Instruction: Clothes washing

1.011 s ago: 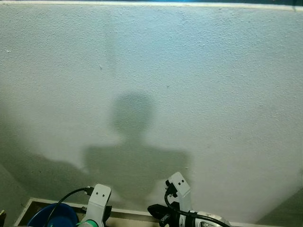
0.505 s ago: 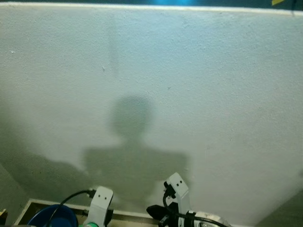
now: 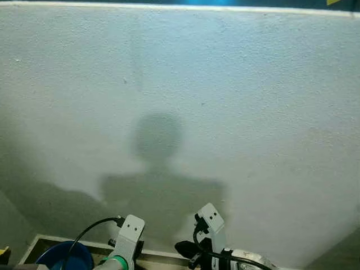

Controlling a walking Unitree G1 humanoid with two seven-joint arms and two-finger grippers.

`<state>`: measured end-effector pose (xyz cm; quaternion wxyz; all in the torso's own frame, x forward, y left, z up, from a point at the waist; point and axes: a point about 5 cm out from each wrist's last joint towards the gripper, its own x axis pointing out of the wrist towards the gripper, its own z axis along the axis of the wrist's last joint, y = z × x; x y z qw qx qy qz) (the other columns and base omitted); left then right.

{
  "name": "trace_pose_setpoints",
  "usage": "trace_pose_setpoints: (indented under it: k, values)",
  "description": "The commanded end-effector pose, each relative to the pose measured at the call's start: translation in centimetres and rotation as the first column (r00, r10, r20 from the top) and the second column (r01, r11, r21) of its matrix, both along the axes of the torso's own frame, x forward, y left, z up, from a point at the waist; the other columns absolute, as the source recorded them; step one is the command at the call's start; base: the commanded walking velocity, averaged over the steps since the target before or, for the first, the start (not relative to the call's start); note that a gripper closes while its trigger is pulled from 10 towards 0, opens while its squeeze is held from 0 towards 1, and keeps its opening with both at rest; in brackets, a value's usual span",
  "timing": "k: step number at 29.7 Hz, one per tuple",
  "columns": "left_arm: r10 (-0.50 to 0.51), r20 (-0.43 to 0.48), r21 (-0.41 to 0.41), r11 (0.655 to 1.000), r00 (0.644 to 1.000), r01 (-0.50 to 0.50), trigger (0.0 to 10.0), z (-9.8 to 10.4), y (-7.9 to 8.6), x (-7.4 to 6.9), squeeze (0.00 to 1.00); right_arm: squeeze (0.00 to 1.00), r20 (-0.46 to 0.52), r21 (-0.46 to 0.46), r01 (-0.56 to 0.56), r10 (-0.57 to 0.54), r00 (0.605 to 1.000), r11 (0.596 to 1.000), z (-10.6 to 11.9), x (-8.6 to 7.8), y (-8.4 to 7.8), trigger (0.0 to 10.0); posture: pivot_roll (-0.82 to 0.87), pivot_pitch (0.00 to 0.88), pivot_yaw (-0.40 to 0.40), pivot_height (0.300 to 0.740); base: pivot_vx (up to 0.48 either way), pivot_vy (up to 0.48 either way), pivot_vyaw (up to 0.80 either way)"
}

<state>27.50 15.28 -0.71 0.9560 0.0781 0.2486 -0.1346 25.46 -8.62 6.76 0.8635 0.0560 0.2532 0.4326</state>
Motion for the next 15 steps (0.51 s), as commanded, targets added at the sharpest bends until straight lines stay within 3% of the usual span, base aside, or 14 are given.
trace_pose_setpoints:
  k: [1,15]
  values:
    - [0.017,-0.042,-0.003,1.0,0.999,-0.017,10.0,-0.86,0.35,-0.85,0.0,0.0,-0.012,0.012,0.001,-0.001,1.0,1.0,-0.26,-0.24,-0.16,10.0,-0.02,0.052,0.054,0.74,0.0,0.0,0.0]
    - [0.009,-0.038,-0.013,1.0,0.999,-0.01,10.0,-1.17,0.01,-1.62,0.0,0.0,-0.023,0.035,-0.006,0.006,1.0,0.999,-0.15,-0.2,-0.17,10.0,0.01,0.051,0.002,0.74,0.0,0.0,0.0]
